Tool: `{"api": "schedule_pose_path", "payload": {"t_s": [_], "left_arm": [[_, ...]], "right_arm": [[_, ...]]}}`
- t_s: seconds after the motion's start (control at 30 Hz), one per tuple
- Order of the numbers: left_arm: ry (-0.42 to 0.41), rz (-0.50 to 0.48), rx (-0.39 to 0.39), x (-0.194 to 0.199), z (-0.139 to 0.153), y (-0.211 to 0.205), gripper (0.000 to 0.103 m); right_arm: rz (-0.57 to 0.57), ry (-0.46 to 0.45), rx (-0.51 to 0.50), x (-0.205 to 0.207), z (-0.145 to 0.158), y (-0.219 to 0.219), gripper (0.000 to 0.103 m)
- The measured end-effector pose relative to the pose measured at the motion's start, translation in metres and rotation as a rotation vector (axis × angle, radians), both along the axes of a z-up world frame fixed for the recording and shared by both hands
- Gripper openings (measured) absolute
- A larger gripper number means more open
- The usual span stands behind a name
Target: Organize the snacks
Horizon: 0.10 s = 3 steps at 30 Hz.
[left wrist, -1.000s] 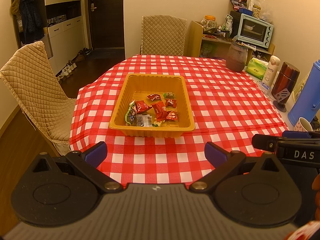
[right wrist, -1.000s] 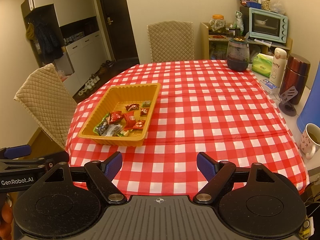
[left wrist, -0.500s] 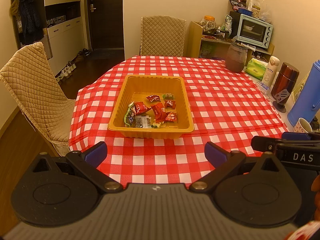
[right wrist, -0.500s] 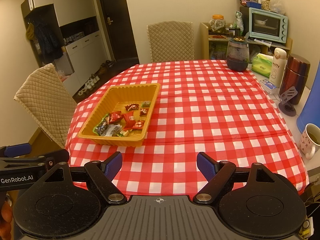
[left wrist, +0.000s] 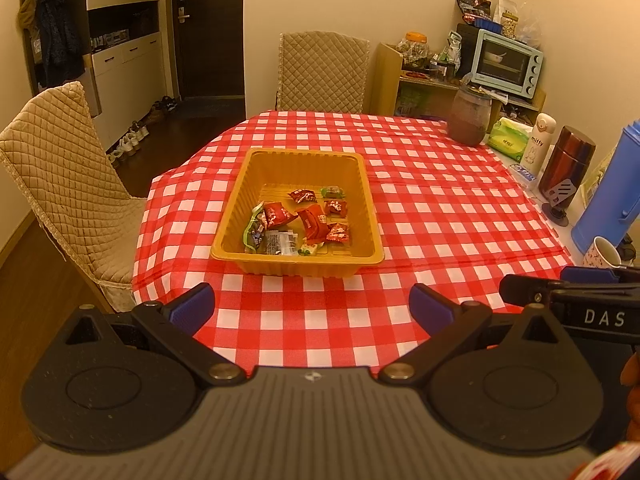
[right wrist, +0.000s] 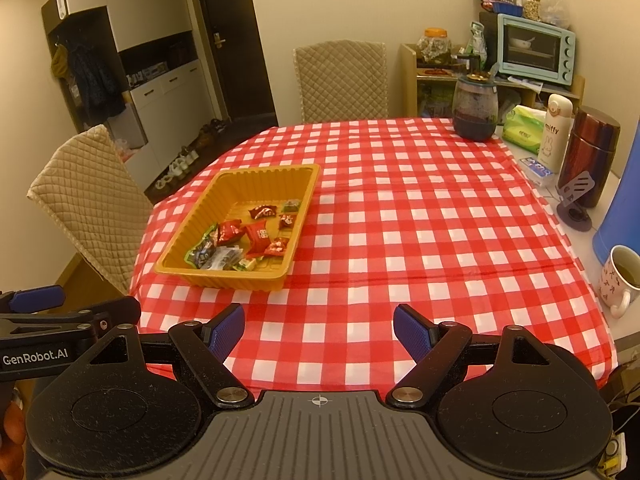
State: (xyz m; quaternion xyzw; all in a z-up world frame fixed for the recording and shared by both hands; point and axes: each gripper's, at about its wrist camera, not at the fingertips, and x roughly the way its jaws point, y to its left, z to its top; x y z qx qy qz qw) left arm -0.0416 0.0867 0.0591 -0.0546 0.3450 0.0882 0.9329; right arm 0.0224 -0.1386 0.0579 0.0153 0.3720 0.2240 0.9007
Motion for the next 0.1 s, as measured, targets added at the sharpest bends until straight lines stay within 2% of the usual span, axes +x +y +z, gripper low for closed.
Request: {"api": "schedule_pose_path", "payload": {"t_s": [0.1], "left_arm": [[-0.01,-0.006,-0.008,0.0,-0.0017,0.0011,0.103]], "right_arm": [[-0.002,-0.001,0.0,0.0003,-0.0003,-0.0002,0.081]]}}
